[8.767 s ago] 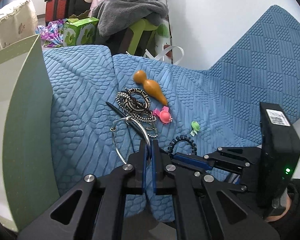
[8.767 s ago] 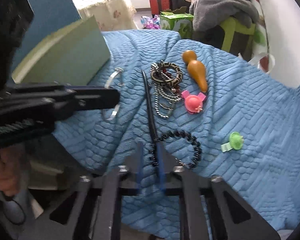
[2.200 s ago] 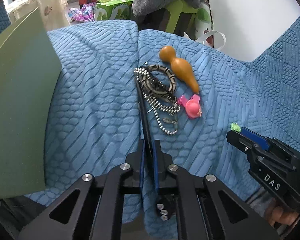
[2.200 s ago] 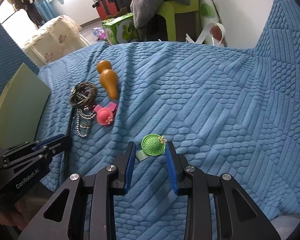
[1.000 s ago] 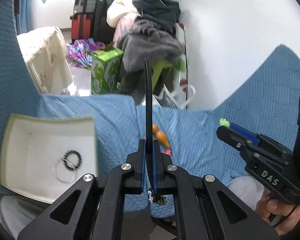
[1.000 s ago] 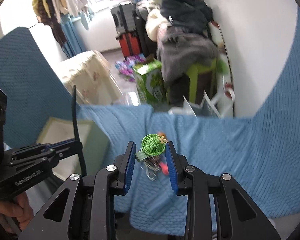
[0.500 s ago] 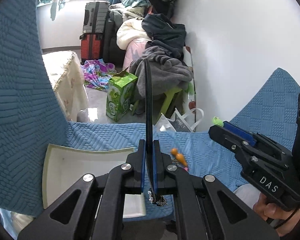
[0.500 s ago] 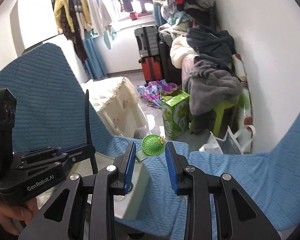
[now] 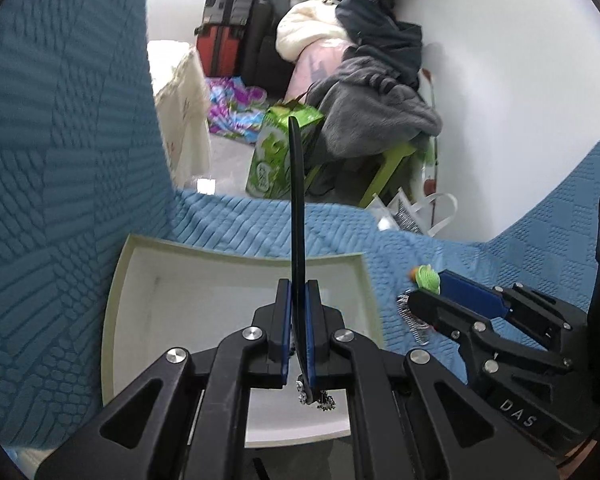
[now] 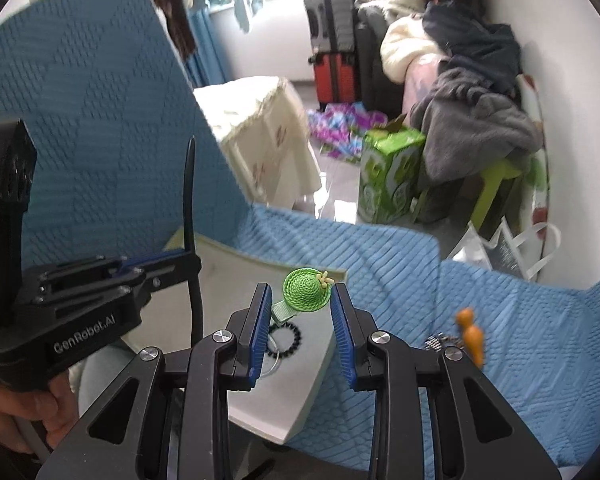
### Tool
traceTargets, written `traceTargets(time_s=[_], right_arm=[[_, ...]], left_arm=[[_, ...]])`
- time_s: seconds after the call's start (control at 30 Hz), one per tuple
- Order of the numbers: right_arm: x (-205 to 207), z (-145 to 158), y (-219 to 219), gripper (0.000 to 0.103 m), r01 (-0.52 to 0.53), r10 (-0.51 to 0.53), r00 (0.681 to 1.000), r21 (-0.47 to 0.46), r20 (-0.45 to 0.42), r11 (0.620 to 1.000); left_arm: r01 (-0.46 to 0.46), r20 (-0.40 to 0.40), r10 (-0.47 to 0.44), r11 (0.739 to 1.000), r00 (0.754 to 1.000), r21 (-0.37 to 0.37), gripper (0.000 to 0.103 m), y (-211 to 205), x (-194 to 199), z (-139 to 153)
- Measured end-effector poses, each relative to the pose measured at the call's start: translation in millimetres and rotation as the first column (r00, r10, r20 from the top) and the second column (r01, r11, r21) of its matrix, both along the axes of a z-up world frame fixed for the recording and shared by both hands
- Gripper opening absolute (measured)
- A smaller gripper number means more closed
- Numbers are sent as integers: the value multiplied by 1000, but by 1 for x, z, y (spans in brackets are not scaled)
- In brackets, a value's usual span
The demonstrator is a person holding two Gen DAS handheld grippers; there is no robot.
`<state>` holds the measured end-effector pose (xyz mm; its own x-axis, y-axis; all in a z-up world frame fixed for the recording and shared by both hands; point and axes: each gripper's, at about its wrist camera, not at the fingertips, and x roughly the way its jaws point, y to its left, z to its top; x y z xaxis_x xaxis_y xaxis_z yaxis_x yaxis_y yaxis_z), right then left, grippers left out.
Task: Organize jewelry
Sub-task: 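Carry the green hair clip with the right gripper over the box, then open the right gripper to release the green clip into the box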
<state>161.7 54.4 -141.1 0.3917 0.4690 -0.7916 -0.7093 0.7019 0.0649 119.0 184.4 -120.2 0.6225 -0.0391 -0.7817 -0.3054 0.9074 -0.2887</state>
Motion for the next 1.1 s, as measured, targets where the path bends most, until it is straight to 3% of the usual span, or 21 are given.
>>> traceTargets(time_s=[0.27,0.57,0.77,0.97,1.1], right_arm=[[0,-54,27,28,-50,44,997,-78,-70,996],[9,-86,36,29,-68,56,991,-97,-125,993],[12,-81,30,33,-70,57,988,-85,-144,994],[10,-56,19,36,-50,43,993,-60,-107,997],[7,-28,7,36,-39,37,997,-31,-64,999]], left_arm=[[-22,-72,21,1000,997,-19,6,22,3,-44],[-43,-129,36,998,991,-50,6,34,1,-69],[-46,-113,40,998,993,-52,6,32,3,-62],[-41,-96,35,997,995,-61,8,24,-2,-43],[-42,-56,40,998,998,-38,24,16,-7,-19]])
